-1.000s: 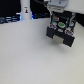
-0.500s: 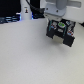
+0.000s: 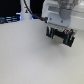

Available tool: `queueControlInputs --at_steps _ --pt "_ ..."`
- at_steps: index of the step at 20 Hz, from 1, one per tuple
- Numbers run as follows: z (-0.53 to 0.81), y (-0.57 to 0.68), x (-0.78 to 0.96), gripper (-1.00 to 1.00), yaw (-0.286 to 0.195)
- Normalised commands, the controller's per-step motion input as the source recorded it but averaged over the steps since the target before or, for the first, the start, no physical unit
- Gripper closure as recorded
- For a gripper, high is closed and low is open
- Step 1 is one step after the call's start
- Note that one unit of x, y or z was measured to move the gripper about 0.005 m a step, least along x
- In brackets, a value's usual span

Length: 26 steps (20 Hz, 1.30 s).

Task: Open the kcup holder, insert the kcup into the holder, and close the kcup holder

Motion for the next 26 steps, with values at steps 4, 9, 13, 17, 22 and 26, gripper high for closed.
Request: queueControlInputs --at_steps 4,9,13,17,22,26 --pt "-0.18 0.21 -0.04 -1.00 0.228" --pt "-0.11 0.31 -0.24 -1.00 0.180" --pt "-0.02 0.47 -0.34 -1.00 0.125" --pt "0.00 0.61 -0.38 -1.00 0.082" --pt "0.02 0.65 -0.42 -1.00 0.073" --pt "0.04 0.63 -0.53 -1.00 0.067"
